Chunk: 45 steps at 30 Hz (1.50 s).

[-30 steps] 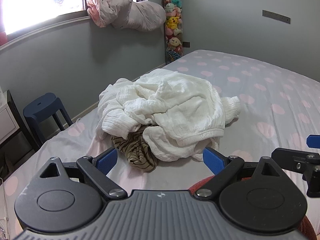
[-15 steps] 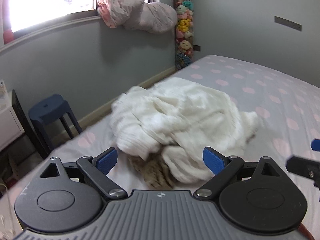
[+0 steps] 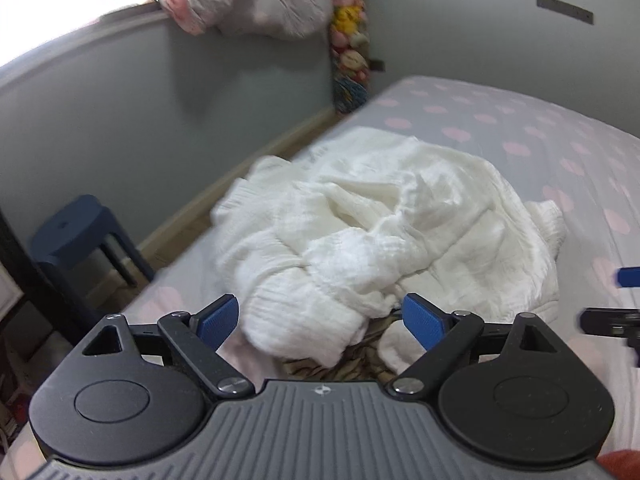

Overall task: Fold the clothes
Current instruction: 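Grasp the white garment with the left gripper while the right gripper grasps another edge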

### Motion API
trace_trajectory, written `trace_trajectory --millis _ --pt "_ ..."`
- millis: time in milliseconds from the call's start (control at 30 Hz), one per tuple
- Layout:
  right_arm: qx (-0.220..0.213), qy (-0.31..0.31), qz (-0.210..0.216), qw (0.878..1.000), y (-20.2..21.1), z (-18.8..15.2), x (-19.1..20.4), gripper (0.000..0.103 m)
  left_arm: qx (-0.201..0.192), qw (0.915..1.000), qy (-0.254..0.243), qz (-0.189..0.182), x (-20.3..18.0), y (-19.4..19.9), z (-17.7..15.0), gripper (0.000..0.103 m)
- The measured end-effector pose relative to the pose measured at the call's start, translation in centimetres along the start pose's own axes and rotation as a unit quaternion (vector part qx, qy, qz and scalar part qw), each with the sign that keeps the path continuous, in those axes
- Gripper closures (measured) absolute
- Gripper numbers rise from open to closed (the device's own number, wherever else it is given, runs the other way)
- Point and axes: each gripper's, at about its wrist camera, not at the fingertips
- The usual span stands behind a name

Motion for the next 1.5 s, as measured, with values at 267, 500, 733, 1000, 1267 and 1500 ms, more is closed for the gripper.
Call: trace_trajectory --millis 267,500,733,1000,1267,1500 --pt "0.009 -0.017 -0.001 1.0 -1.7 1.4 -1.3 0.051 0.04 0.9977 -0.037 -0.04 -1.5 -5.2 2.4 0.041" --pt "-0.002 -0.029 0.001 1.0 -1.0 2.6 -2.4 0.09 0.052 0.9958 -0.028 -0.07 -1.2 -5.5 4.7 0.088" --pt "-0.057 -0.031 -0.023 0.998 3.9 4.3 -3.8 0.094 -0.003 0.9951 -0.034 -0.093 -2.6 0.0 8.5 0.092" --pt "-0.181 -0.034 -0.089 0.979 17.7 4.7 -6.8 0.094 -0.116 0.981 -0.073 -0.137 -8.7 11.9 13.7 0.093" --pt "-0.267 -0.061 -0.162 0.948 31.9 0.0 -11.1 0.095 -0.186 0.9482 -0.144 -0.214 -18.8 22.0 16.1 0.094" --pt "-0.281 -0.11 -0.28 0.912 42.4 -8.0 -16.9 0.095 -0.152 0.909 -0.196 -0.335 -30.3 21.9 15.3 0.094"
Point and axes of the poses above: each gripper's, at about its wrist camera, not at the fingertips, and y roughly against the way its jaws point, x to its left, z to its top, and after that the axes turned 4 degrees about x, right-handed
